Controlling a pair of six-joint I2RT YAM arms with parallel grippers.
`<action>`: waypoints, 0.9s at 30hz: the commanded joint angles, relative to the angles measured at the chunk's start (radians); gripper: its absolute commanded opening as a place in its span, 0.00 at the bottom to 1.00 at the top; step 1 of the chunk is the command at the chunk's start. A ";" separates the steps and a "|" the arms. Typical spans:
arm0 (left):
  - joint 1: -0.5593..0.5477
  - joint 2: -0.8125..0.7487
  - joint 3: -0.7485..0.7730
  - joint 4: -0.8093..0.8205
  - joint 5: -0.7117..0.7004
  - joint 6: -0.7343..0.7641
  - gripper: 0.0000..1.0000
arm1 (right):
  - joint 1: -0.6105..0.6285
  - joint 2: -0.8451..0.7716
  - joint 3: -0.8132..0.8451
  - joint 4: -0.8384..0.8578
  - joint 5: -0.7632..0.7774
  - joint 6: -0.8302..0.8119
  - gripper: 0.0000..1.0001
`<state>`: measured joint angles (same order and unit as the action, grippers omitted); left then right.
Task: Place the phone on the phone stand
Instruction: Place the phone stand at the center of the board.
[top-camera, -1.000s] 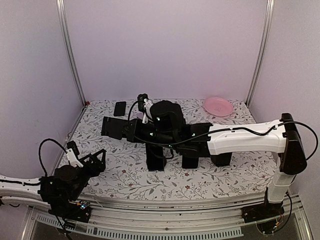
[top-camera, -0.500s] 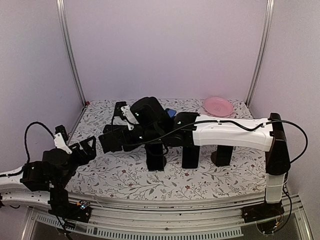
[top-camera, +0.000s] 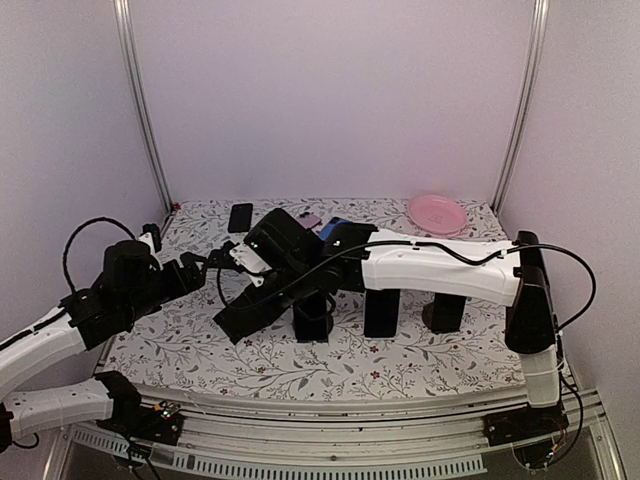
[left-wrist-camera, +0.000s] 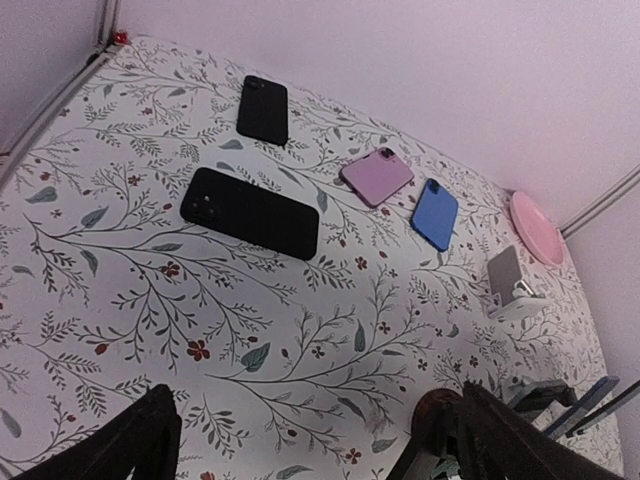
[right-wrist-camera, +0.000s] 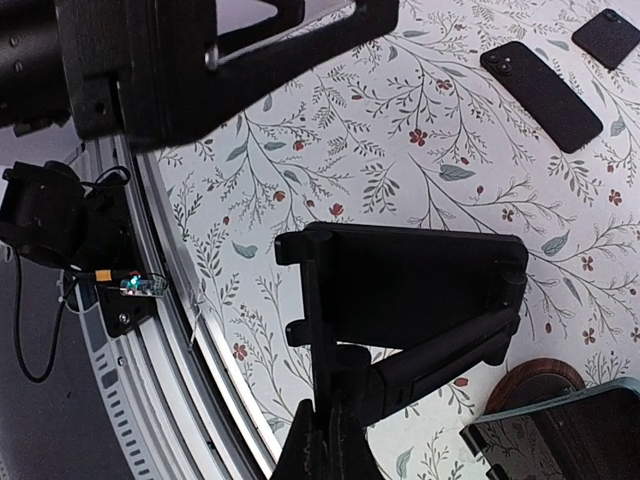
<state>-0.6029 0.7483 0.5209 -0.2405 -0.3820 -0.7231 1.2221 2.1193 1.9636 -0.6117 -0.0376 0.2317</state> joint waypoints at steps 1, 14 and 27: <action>0.108 0.025 -0.021 0.079 0.280 0.020 0.96 | 0.005 0.079 0.105 -0.088 -0.005 -0.067 0.01; 0.135 -0.007 -0.183 0.193 0.401 -0.021 0.96 | 0.005 0.220 0.220 -0.127 0.042 -0.079 0.04; 0.064 -0.084 -0.232 0.203 0.376 0.007 0.95 | 0.005 0.159 0.219 -0.082 0.122 -0.050 0.55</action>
<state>-0.4988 0.6987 0.3088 -0.0669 0.0143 -0.7338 1.2236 2.3299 2.1586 -0.7151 0.0330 0.1646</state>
